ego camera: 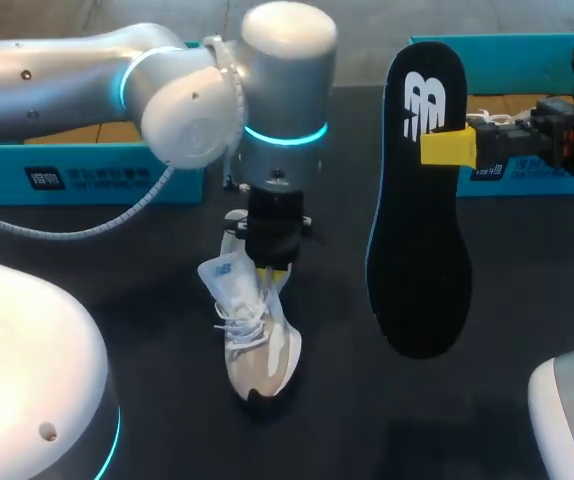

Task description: Take the shoe out of the shoebox, open the shoe tongue, remove and reinsert the insole, then place the shoe into the shoebox

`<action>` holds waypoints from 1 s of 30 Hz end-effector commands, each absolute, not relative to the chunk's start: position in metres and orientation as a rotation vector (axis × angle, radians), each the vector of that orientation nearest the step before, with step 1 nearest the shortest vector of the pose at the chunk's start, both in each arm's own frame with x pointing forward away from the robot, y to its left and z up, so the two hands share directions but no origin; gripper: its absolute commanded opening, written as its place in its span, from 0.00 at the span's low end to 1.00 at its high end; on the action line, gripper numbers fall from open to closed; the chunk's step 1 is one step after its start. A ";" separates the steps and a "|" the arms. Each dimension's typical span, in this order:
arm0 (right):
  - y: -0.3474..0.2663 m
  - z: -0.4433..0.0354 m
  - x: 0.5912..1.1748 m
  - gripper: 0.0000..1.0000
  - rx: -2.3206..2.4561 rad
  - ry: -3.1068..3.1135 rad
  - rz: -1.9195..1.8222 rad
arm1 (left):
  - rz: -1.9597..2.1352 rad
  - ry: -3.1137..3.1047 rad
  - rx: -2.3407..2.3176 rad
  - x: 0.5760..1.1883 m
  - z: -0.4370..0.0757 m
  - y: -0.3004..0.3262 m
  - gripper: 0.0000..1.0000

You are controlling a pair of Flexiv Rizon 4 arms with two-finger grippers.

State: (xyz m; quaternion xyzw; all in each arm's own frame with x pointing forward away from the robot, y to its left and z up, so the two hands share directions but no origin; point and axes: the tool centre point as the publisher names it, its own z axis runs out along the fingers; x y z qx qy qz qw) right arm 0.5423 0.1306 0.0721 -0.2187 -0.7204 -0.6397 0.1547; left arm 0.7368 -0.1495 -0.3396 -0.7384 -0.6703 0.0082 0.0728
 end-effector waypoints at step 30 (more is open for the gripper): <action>0.142 0.072 0.530 0.00 -0.695 -2.067 -1.879 | -0.026 -1.972 -2.184 0.709 -0.336 -0.171 0.00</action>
